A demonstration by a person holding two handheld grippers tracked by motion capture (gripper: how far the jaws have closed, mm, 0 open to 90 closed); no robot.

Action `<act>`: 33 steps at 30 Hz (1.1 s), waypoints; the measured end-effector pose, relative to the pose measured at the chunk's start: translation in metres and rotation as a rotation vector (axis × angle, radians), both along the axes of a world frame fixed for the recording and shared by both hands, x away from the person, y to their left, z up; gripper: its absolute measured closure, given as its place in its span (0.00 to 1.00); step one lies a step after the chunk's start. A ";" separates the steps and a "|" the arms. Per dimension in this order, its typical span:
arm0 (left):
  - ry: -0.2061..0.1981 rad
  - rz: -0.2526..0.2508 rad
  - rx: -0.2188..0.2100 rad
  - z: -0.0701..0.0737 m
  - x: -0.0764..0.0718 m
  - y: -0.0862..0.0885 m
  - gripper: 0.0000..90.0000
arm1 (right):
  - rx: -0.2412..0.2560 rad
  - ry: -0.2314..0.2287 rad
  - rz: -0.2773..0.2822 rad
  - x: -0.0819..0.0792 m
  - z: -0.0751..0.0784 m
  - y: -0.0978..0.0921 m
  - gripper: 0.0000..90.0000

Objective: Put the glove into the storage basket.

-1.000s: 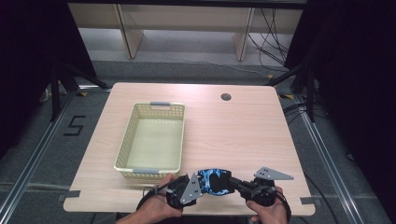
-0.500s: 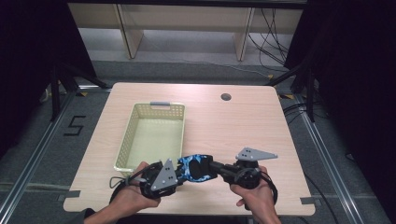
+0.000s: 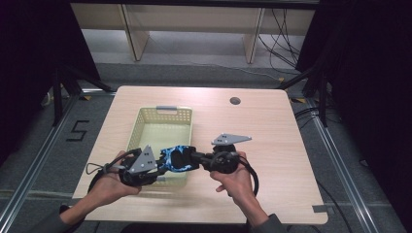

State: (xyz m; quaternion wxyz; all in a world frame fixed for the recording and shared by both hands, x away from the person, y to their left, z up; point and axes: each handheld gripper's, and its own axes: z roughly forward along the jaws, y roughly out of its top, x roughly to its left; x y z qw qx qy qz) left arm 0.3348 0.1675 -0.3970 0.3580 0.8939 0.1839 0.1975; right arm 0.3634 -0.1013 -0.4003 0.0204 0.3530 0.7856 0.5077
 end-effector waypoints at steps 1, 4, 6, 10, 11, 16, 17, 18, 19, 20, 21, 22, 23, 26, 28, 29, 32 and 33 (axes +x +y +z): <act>0.007 0.014 0.007 -0.001 0.002 0.004 0.82 | -0.007 0.002 0.003 0.004 -0.001 0.004 0.96; 0.033 0.019 0.021 -0.003 0.009 0.013 0.82 | -0.019 0.003 0.015 0.014 -0.007 0.018 0.96; 0.057 0.025 0.019 -0.005 0.014 0.020 0.82 | -0.029 0.038 0.020 0.018 -0.009 0.026 0.96; 0.089 0.063 0.036 -0.013 0.023 0.034 0.82 | -0.057 0.050 0.029 0.027 -0.015 0.043 0.96; 0.099 0.060 0.040 -0.016 0.025 0.037 0.82 | -0.067 0.053 0.028 0.030 -0.017 0.047 0.96; 0.115 0.093 0.060 -0.023 0.029 0.047 0.82 | -0.117 0.082 0.048 0.040 -0.029 0.067 0.96; 0.118 0.084 0.074 -0.025 0.031 0.049 0.82 | -0.121 0.095 0.051 0.041 -0.031 0.071 0.96; 0.127 0.084 0.077 -0.027 0.031 0.050 0.82 | -0.127 0.102 0.056 0.042 -0.034 0.073 0.96; 0.134 0.080 0.088 -0.027 0.032 0.051 0.82 | -0.136 0.106 0.059 0.044 -0.036 0.075 0.96; 0.148 0.085 0.080 -0.029 0.032 0.051 0.82 | -0.140 0.114 0.061 0.044 -0.037 0.076 0.96; 0.147 0.087 0.088 -0.030 0.032 0.051 0.82 | -0.158 0.126 0.064 0.046 -0.040 0.079 0.96; 0.149 0.092 0.082 -0.031 0.032 0.051 0.82 | -0.158 0.126 0.064 0.046 -0.040 0.079 0.96; 0.153 0.083 0.099 -0.031 0.034 0.051 0.82 | -0.169 0.122 0.066 0.047 -0.041 0.080 0.96; 0.179 0.080 0.115 -0.035 0.038 0.051 0.82 | -0.195 0.136 0.069 0.049 -0.044 0.084 0.96; 0.197 0.081 0.119 -0.039 0.041 0.051 0.81 | -0.208 0.143 0.066 0.050 -0.047 0.086 0.96; 0.206 0.081 0.128 -0.040 0.041 0.050 0.81 | -0.218 0.145 0.067 0.051 -0.050 0.087 0.96; 0.200 0.067 0.143 -0.043 0.044 0.047 0.81 | -0.241 0.153 0.071 0.052 -0.053 0.088 0.96; 0.207 0.061 0.151 -0.044 0.045 0.047 0.81 | -0.253 0.162 0.066 0.051 -0.053 0.089 0.96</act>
